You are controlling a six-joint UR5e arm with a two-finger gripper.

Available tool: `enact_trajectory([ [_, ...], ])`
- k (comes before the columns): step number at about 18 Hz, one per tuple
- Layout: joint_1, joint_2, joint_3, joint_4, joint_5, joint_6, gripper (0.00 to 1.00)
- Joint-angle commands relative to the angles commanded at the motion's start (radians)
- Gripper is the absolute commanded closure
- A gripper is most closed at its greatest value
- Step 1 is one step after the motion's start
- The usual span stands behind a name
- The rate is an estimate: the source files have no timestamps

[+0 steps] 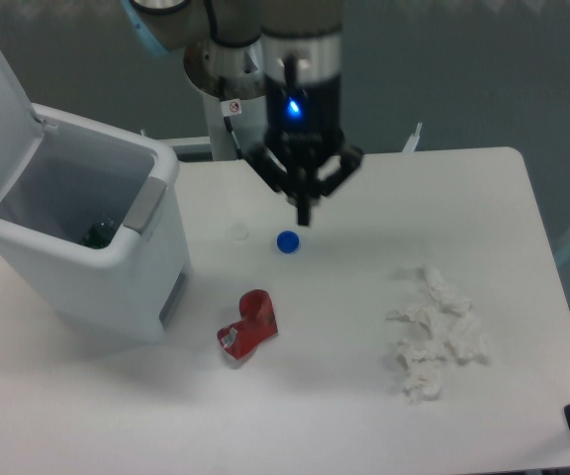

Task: Close the trash can
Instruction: 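Raise the gripper and move it toward the open trash can lid, then bring the gripper behind the raised white lid of the trash can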

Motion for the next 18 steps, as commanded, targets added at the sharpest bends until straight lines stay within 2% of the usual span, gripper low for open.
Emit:
enact_trajectory([
  [2, -0.034, 0.022, 0.006, 0.031, -0.035, -0.055, 1.0],
  [5, -0.115, 0.051, 0.023, 0.06, -0.055, -0.051, 1.0],
  [12, -0.336, 0.088, 0.041, 0.072, -0.077, 0.036, 1.0],
  [18, -0.453, 0.118, 0.049, 0.063, -0.155, 0.104, 1.0],
])
